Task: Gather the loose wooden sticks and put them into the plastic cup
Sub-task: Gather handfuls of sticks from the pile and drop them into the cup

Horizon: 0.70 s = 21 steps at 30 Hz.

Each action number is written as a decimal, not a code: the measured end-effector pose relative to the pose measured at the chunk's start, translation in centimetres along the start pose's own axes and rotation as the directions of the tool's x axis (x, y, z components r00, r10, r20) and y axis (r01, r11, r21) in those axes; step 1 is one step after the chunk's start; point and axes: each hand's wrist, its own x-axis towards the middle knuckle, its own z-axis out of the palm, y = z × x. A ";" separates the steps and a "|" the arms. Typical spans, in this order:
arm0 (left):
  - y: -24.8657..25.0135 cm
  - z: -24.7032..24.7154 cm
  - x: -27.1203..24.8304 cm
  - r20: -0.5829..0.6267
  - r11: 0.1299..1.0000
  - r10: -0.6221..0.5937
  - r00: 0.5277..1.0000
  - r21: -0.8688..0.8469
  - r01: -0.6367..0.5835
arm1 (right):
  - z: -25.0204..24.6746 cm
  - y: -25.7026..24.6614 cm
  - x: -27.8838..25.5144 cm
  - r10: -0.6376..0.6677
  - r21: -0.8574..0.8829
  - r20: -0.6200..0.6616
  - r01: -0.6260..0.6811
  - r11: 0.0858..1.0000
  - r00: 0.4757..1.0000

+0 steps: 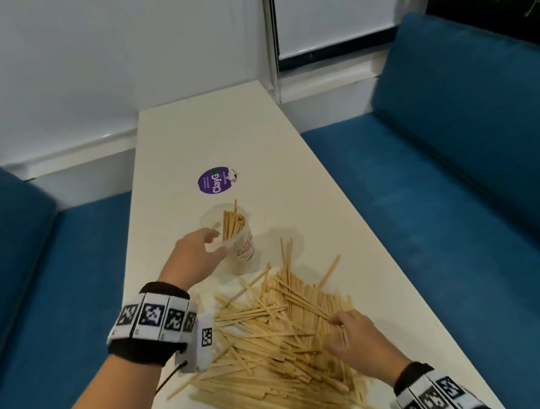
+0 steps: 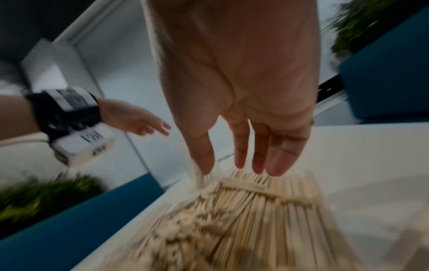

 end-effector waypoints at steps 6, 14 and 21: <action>-5.1 2.3 -8.2 0.057 0.952 -0.058 0.997 -0.297 0.072 | 3.3 -0.2 0.8 -0.075 -0.293 0.058 0.089 0.952 0.995; -8.0 6.0 -12.2 0.112 0.888 -0.161 0.981 -0.416 0.193 | 4.6 -0.6 1.0 -0.148 -0.331 0.061 0.160 0.930 0.987; -6.6 8.5 -11.4 0.217 0.918 -0.146 0.965 -0.334 0.214 | 3.7 -0.8 1.0 -0.118 -0.279 0.088 0.138 0.950 0.989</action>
